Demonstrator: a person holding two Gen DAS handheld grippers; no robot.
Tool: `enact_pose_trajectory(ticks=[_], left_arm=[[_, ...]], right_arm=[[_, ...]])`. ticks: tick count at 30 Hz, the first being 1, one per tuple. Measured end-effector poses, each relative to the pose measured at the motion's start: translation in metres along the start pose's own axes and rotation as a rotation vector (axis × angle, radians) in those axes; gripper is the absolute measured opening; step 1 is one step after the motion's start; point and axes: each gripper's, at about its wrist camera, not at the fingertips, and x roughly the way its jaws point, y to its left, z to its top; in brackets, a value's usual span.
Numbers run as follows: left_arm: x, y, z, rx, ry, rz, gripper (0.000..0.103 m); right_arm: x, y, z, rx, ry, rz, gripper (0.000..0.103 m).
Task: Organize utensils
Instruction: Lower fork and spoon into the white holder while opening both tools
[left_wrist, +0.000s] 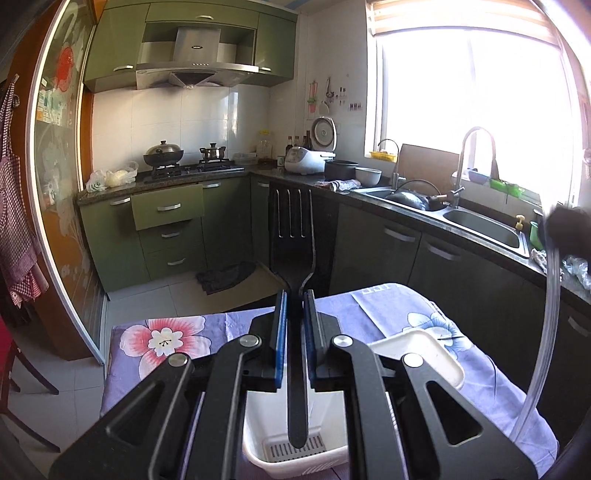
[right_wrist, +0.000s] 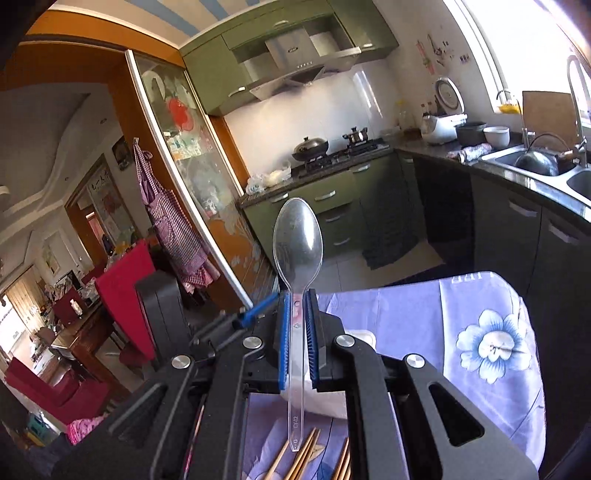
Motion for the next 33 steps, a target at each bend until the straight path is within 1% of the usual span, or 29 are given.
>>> enact_pose_trajectory(ticks=[2,4,5,8,10,13,16,20,22,25,26,31,32,33], left_arm=[[-0.001,0.0,-0.005,0.007,0.013,-0.009,0.011],[-0.003,0.002,-0.007,0.005,0.019,-0.016,0.021],[-0.005,0.005,-0.007,0.005,0.017,-0.015,0.023],[-0.016,0.012,-0.005,-0.009,0.004,-0.016,0.024],[-0.025,0.018,-0.002,-0.024,0.0,-0.016,0.025],[-0.041,0.026,-0.001,-0.04,-0.003,-0.011,0.029],[-0.06,0.032,-0.007,-0.055,0.007,-0.01,0.033],[-0.079,0.034,-0.021,-0.052,0.04,0.001,0.035],[-0.086,0.035,-0.029,-0.054,0.066,0.002,0.038],[-0.092,0.036,-0.042,-0.066,0.124,0.003,0.039],[-0.094,0.038,-0.047,-0.077,0.148,0.001,0.039],[-0.085,0.037,-0.075,-0.118,0.323,-0.012,0.039],[-0.081,0.035,-0.083,-0.121,0.367,-0.013,0.039],[-0.077,0.031,-0.091,-0.116,0.411,-0.011,0.039]], right_arm=[[0.001,0.007,0.012,-0.025,-0.055,-0.044,0.009],[0.008,0.009,0.023,-0.035,-0.091,-0.073,0.009],[0.013,0.01,0.028,-0.04,-0.103,-0.088,0.009],[0.035,0.009,0.034,-0.046,-0.11,-0.115,0.009],[0.05,0.008,0.032,-0.066,-0.114,-0.152,0.009],[0.07,0.004,0.021,-0.087,-0.1,-0.195,0.009],[0.085,-0.001,-0.002,-0.092,-0.054,-0.201,0.01],[0.097,-0.007,-0.032,-0.102,0.008,-0.215,0.01],[0.101,-0.01,-0.045,-0.102,0.04,-0.21,0.013],[0.097,-0.009,-0.057,-0.107,0.056,-0.212,0.022],[0.093,-0.008,-0.06,-0.11,0.052,-0.21,0.022],[0.055,0.0,-0.068,-0.124,0.021,-0.214,0.022],[0.046,0.001,-0.071,-0.127,0.016,-0.221,0.024],[0.036,0.0,-0.074,-0.127,0.011,-0.23,0.029]])
